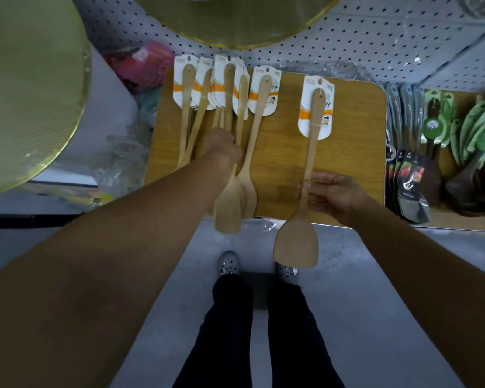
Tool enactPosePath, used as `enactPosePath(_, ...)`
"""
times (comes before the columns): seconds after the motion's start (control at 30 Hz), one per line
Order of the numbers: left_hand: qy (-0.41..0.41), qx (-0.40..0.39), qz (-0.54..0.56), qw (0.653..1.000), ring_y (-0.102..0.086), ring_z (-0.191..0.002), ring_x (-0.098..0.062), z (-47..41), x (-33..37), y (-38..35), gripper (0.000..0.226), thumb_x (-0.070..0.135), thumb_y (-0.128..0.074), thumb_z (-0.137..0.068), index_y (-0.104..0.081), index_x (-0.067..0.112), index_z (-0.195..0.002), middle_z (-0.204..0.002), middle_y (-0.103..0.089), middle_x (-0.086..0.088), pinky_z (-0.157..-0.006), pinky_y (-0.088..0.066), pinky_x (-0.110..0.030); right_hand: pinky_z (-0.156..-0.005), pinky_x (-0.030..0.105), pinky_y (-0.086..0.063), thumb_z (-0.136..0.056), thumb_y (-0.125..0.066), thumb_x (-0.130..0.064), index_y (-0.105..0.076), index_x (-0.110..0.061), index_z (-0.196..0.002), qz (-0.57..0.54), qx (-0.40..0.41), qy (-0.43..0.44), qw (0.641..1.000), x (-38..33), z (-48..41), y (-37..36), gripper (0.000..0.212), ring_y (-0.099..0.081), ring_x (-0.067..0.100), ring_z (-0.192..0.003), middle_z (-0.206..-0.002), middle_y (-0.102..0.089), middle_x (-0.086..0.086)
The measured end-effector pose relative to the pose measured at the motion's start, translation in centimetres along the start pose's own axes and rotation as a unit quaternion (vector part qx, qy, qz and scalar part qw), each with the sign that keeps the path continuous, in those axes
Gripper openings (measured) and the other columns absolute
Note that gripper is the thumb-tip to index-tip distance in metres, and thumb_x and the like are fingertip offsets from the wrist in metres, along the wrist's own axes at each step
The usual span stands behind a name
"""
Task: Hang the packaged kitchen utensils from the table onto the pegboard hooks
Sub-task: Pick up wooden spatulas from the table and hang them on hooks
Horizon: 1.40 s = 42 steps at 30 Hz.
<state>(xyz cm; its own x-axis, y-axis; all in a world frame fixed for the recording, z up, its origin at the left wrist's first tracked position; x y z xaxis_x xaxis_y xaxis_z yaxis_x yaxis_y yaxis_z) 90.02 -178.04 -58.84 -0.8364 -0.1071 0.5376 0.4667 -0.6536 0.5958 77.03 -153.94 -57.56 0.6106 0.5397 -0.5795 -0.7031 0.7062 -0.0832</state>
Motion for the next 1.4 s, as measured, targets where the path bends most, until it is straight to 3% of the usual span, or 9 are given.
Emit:
enactPosePath(0.1, 0.017, -0.049, 0.101, 0.994, -0.069, -0.094, -0.025, 1.9, -1.7, 0.0, 0.022, -0.001, -0.077, -0.077, -0.071, 0.008, -0.096, -0.106, -0.071, -0.012, -0.078, -0.061, -0.042, -0.076, 0.039, -0.063, -0.089, -0.067, 0.002, -0.06, -0.006, -0.115, -0.004, 0.009, 0.004, 1.0, 0.2, 1.5, 0.5, 0.028, -0.075, 0.031, -0.092, -0.105, -0.074, 0.018)
enactPosePath(0.33, -0.034, -0.148, 0.213, 0.965, -0.064, -0.088, -0.016, 10.3, -3.8, -0.1, 0.046, -0.013, -0.068, -0.082, -0.062, 0.0, -0.125, -0.105, -0.068, -0.013, -0.06, -0.057, -0.017, -0.08, 0.045, -0.062, -0.087, -0.067, 0.009, -0.06, -0.005, -0.108, -0.034, 0.042, 0.022, 0.998, 1.7, 6.4, 1.0, 0.026, -0.074, 0.035, -0.087, -0.105, -0.073, 0.023)
enactPosePath(0.47, -0.048, -0.173, 0.238, 0.954, -0.069, -0.087, -0.015, 14.3, -3.9, -0.3, 0.048, -0.008, -0.07, -0.082, -0.062, 0.006, -0.127, -0.105, -0.071, -0.006, -0.071, -0.061, -0.025, -0.079, 0.041, -0.062, -0.087, -0.067, 0.008, -0.063, -0.004, -0.105, -0.044, 0.056, 0.04, 0.997, 2.8, 10.3, 1.2, 0.022, -0.075, 0.029, -0.081, -0.101, -0.073, 0.021)
enactPosePath(0.57, -0.05, -0.216, 0.275, 0.936, -0.07, -0.095, -0.022, 17.3, -3.1, -1.0, 0.045, -0.007, -0.068, -0.084, -0.062, 0.005, -0.127, -0.111, -0.071, -0.012, -0.077, -0.061, -0.033, -0.081, 0.042, -0.062, -0.086, -0.068, 0.009, -0.063, -0.001, -0.103, -0.068, 0.079, 0.053, 0.993, 3.9, 13.3, 2.2, 0.02, -0.074, 0.034, -0.085, -0.103, -0.073, 0.022)
enactPosePath(0.73, -0.073, -0.261, 0.26, 0.927, -0.071, -0.101, -0.025, 22.1, -1.0, -2.7, 0.043, -0.004, -0.068, -0.086, -0.064, 0.008, -0.126, -0.112, -0.073, -0.01, -0.084, -0.06, -0.038, -0.076, 0.038, -0.063, -0.087, -0.068, 0.008, -0.062, 0.009, -0.115, -0.1, 0.101, 0.082, 0.986, 5.5, 18.3, 5.3, 0.028, -0.073, 0.039, -0.094, -0.106, -0.073, 0.026)
enactPosePath(0.93, -0.125, -0.31, 0.217, 0.917, -0.07, -0.09, -0.017, 30.5, 4.0, -7.4, 0.041, -0.006, -0.068, -0.085, -0.065, 0.009, -0.123, -0.104, -0.074, -0.004, -0.072, -0.059, -0.023, -0.076, 0.038, -0.063, -0.089, -0.069, 0.002, -0.065, 0.004, -0.116, -0.12, 0.149, 0.129, 0.973, 7.7, 25.5, 12.3, 0.028, -0.074, 0.033, -0.088, -0.102, -0.075, 0.022)
enactPosePath(1.17, -0.212, -0.354, 0.158, 0.897, -0.069, -0.095, -0.016, 41.9, 9.6, -16.3, 0.04, -0.008, -0.069, -0.082, -0.068, 0.01, -0.117, -0.104, -0.074, -0.002, -0.078, -0.056, -0.02, -0.083, 0.045, -0.061, -0.089, -0.068, 0.003, -0.071, -0.007, -0.095, -0.187, 0.225, 0.193, 0.936, 11.3, 35.7, 24.0, 0.013, -0.074, 0.034, -0.085, -0.095, -0.076, 0.019)
enactPosePath(1.3, -0.254, -0.395, 0.149, 0.87, -0.07, -0.092, -0.01, 49.4, 13.4, -21.9, 0.041, -0.012, -0.068, -0.082, -0.07, 0.018, -0.111, -0.097, -0.076, 0.006, -0.077, -0.056, -0.019, -0.082, 0.045, -0.061, -0.089, -0.069, 0.002, -0.07, -0.006, -0.098, -0.216, 0.272, 0.216, 0.912, 13.6, 41.9, 31.1, 0.012, -0.075, 0.033, -0.084, -0.096, -0.077, 0.017)
enactPosePath(1.4, -0.276, -0.409, 0.143, 0.858, -0.069, -0.096, -0.014, 53.8, 16.1, -25.4, 0.04, -0.009, -0.068, -0.083, -0.07, 0.017, -0.113, -0.104, -0.075, -0.001, -0.078, -0.056, -0.02, -0.08, 0.043, -0.062, -0.089, -0.069, 0.003, -0.07, -0.007, -0.095, -0.235, 0.3, 0.233, 0.895, 15.1, 45.9, 35.7, 0.012, -0.075, 0.033, -0.082, -0.093, -0.077, 0.015)
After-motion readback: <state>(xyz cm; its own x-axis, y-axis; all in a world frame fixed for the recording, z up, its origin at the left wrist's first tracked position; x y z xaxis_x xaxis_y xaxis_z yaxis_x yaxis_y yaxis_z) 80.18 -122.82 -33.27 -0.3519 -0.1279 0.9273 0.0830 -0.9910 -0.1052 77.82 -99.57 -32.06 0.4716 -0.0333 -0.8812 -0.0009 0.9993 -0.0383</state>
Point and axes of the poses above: each hand's wrist, its own z-axis away from the middle knuckle, its own y-axis out of the back of the hand, x = y × z, the point moved 6 cm from there along -z, towards the middle knuckle
